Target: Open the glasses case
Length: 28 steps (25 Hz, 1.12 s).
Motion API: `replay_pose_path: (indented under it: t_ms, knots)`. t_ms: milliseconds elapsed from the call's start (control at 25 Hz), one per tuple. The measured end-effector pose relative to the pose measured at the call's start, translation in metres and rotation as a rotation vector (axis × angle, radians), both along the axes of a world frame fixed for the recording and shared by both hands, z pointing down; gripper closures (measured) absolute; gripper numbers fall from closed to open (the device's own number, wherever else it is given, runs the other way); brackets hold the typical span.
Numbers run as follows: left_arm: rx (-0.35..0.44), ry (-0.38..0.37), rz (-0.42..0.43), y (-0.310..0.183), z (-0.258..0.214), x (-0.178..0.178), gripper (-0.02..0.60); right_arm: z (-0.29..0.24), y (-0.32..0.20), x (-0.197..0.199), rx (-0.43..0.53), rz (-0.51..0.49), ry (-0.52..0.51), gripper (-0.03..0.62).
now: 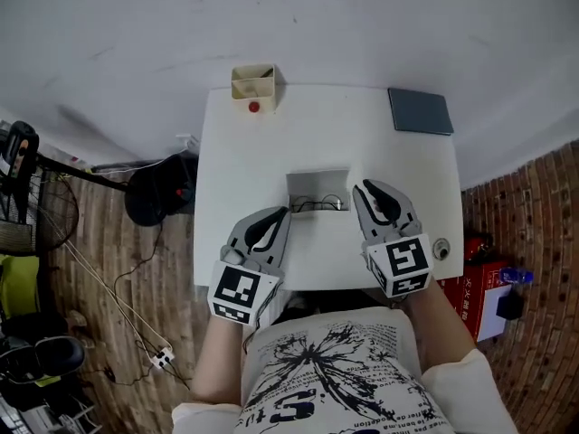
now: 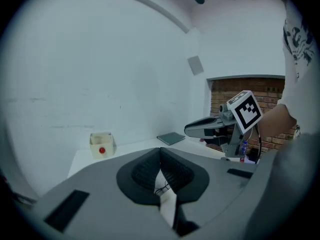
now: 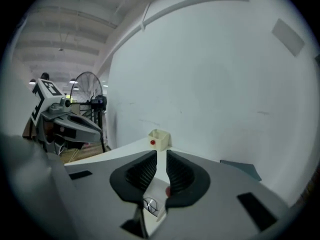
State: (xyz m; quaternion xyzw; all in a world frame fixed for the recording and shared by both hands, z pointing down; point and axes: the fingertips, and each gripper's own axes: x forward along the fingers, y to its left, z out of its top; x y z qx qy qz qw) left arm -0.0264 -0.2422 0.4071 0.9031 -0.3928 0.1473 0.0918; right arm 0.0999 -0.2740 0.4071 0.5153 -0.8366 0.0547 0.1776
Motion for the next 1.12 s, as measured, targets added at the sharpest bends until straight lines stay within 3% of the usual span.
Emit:
replay_pose_path:
  t_ms: [160,280,400,600,840,1120]
  knots:
    - [0.117,0.037,0.024,0.022,-0.053,-0.003,0.568,-0.044,0.027,0.014,0.097,0.091,-0.043,0.579]
    - [0.212,0.135,0.016,0.036,-0.094,-0.003,0.568,-0.067,0.049,0.019,0.157,0.098,-0.043,0.579]
    - [0.255,0.166,0.023,0.053,-0.119,-0.005,0.568,-0.080,0.071,0.028,0.199,0.118,-0.049,0.580]
    - [0.268,0.119,0.056,0.083,-0.134,-0.010,0.568,-0.098,0.104,0.046,0.259,0.162,-0.111,0.579]
    - [0.229,0.106,0.021,0.094,-0.129,-0.023,0.568,-0.106,0.130,0.046,0.293,0.120,-0.137,0.580]
    - [0.232,0.110,0.034,0.095,-0.132,-0.014,0.568,-0.109,0.140,0.043,0.301,0.079,-0.138,0.582]
